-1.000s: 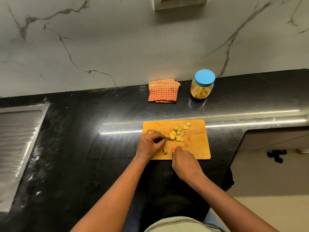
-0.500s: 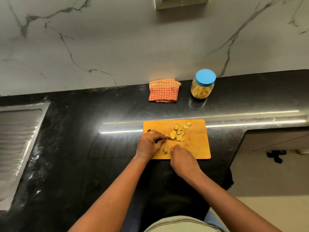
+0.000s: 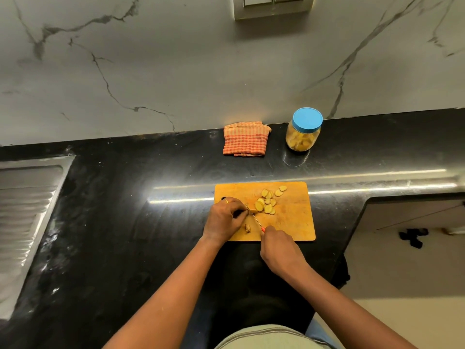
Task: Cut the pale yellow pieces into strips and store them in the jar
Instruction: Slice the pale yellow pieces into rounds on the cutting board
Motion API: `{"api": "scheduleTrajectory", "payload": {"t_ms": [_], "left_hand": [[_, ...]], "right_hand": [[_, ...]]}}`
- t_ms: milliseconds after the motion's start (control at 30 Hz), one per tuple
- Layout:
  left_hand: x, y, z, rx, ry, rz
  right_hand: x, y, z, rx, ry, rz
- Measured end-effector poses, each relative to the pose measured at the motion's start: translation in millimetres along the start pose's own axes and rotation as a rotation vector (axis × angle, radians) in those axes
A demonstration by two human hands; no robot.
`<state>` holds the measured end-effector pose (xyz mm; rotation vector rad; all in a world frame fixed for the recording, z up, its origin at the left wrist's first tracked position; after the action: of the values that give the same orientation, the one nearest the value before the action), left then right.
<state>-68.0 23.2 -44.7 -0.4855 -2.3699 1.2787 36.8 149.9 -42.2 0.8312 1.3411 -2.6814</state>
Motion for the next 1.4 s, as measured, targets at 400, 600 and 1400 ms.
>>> {"api": "scheduleTrajectory", "payload": {"t_ms": [400,600,1400], "left_hand": [[-11.0,-11.2,9.1,-0.082,-0.034,-0.011],[5.9,-8.5,-7.7,0.061,0.008,0.117],[8.5,-6.0,-19.4,0.15,-0.109,0.125]], "right_hand": [[-13.2,-1.9,-1.9,0.055,-0.089,-0.049],[-10.0,-21.0,-19.7,0.088,-0.054,-0.126],[-3.5,-13.0,-21.5,0.099,-0.048,-0.057]]}}
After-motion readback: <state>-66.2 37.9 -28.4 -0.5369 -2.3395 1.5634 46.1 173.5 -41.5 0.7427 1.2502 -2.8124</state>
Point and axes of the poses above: each hand's wrist, its own x-axis towards the middle knuckle, its own y-axis out of the palm, z = x × y, the point moved 4 cm from there along x, towards the middle knuckle, and after that the axes turned 8 degrees about x, right-handed, at the moved point
